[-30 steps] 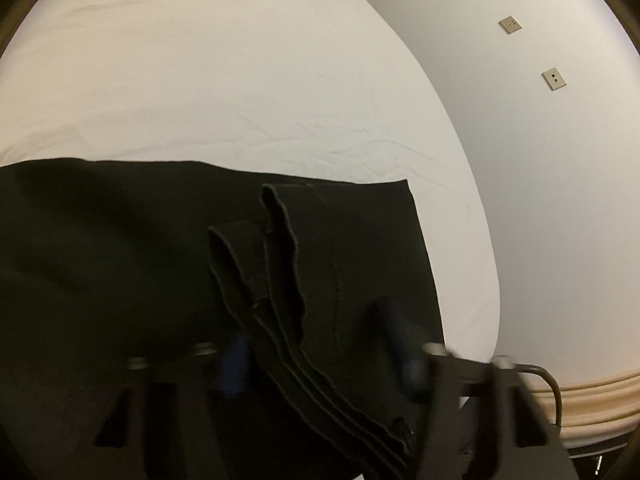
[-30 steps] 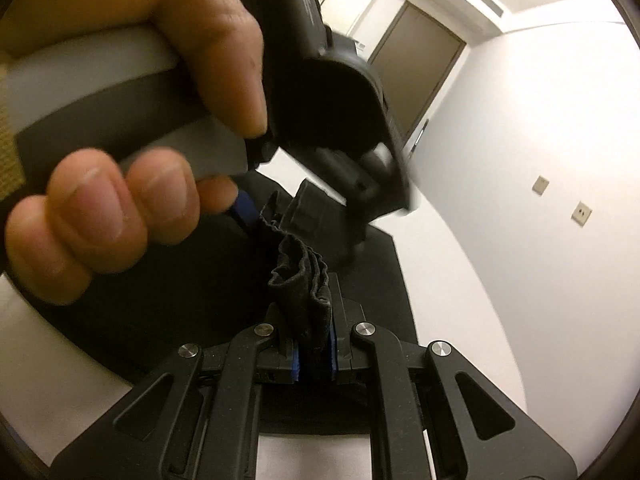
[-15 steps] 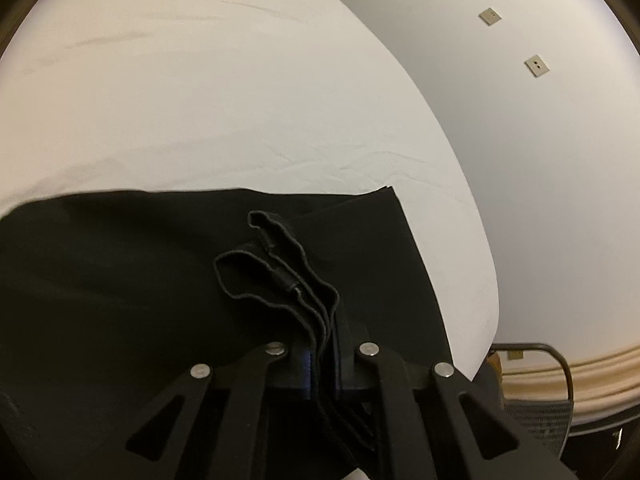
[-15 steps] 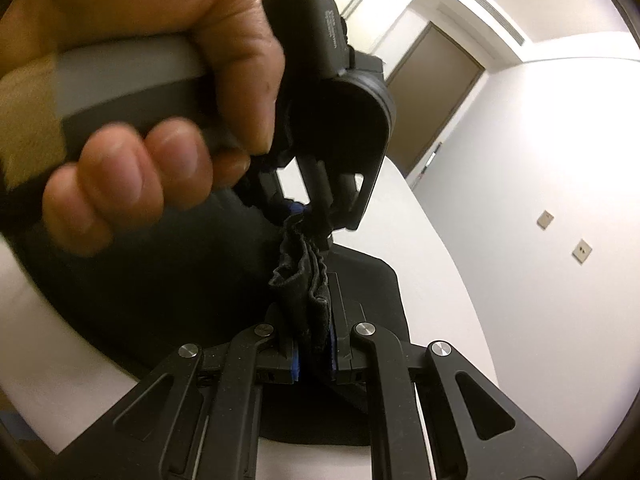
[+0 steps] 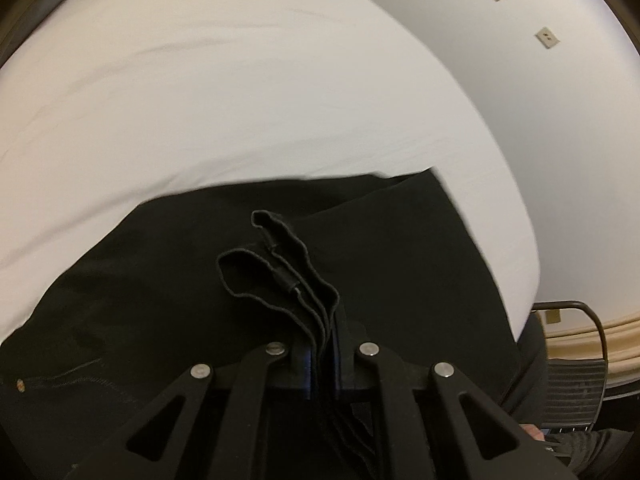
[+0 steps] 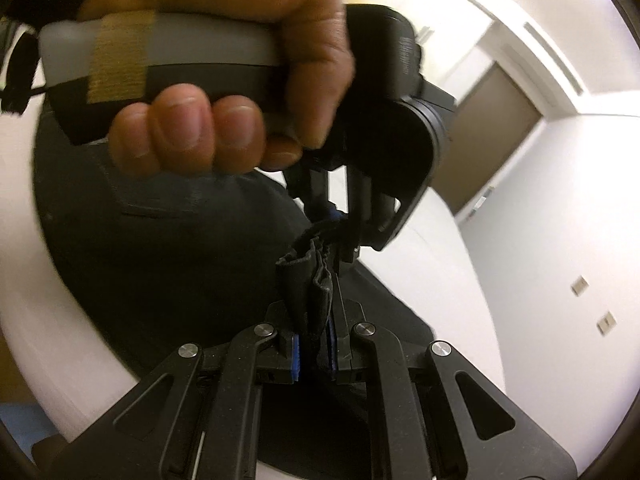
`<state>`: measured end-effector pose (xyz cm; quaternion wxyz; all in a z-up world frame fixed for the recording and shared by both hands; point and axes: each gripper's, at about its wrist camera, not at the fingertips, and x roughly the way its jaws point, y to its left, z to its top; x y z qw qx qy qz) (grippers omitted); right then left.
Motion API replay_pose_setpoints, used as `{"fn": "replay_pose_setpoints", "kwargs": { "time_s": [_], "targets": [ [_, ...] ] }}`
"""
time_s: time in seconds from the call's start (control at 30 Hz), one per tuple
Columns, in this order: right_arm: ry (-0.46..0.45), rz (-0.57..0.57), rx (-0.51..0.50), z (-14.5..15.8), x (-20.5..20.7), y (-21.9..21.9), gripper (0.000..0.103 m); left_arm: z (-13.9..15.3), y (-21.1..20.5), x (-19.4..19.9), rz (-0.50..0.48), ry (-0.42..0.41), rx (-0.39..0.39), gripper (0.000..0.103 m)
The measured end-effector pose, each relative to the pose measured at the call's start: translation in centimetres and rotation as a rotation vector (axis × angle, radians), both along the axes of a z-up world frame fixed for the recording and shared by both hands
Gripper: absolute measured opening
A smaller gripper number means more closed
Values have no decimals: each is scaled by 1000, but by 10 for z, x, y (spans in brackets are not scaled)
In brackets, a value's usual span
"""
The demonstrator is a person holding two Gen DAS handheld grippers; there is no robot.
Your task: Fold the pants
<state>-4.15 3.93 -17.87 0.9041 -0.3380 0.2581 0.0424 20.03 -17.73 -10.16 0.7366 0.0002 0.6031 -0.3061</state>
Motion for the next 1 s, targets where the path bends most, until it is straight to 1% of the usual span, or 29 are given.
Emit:
{"fn": "replay_pose_setpoints", "kwargs": {
  "time_s": [0.07,0.1,0.23,0.27,0.37,0.43,0.47,0.57,0.63,0.67,0.73,0.77,0.8,0.83,0.87,0.9,0.93,0.97,1.0],
  "targets": [
    [23,24,-2,-10,0,4,8,-9,10,-1,15,9,19,7],
    [38,37,-6,-13,-1,9,8,-13,8,-9,24,14,23,7],
    [79,78,-12,-26,-8,18,8,-27,25,-14,65,39,15,7],
    [86,86,-16,-29,-10,20,8,-28,34,-18,68,39,13,7],
    [101,104,-26,-35,-15,22,8,-30,33,-22,74,31,10,7],
    [106,113,-31,-34,-18,24,8,-29,29,-23,75,23,14,7],
    [108,118,-34,-27,-20,29,8,-29,27,-24,76,21,13,7],
    [116,133,-45,-25,-22,31,8,-32,28,-27,89,25,6,8],
    [142,142,-40,-26,-7,22,9,-40,28,-30,103,30,17,13],
    [164,139,-24,-14,-1,16,9,-44,28,-32,112,35,13,13],
    [234,119,11,-24,4,12,10,-49,31,-38,129,39,-9,15],
    [241,115,13,-27,4,10,10,-47,29,-42,132,30,-10,15],
    [224,117,9,-29,-1,7,12,-45,30,-45,134,17,0,22],
    [220,121,10,-28,-3,5,13,-42,29,-48,134,4,10,25],
    [226,123,25,-26,-6,0,17,-39,29,-52,135,-9,13,27],
    [237,126,48,-23,-8,-4,26,-34,29,-55,141,-26,19,32],
    [253,128,90,-18,-11,-11,35,-28,29,-59,151,-56,38,48],
    [263,126,144,-11,-16,-22,59,-21,29,-65,176,-114,109,61],
    [267,124,194,-5,-21,-31,67,-16,31,-68,193,-165,159,71]
  ]
}}
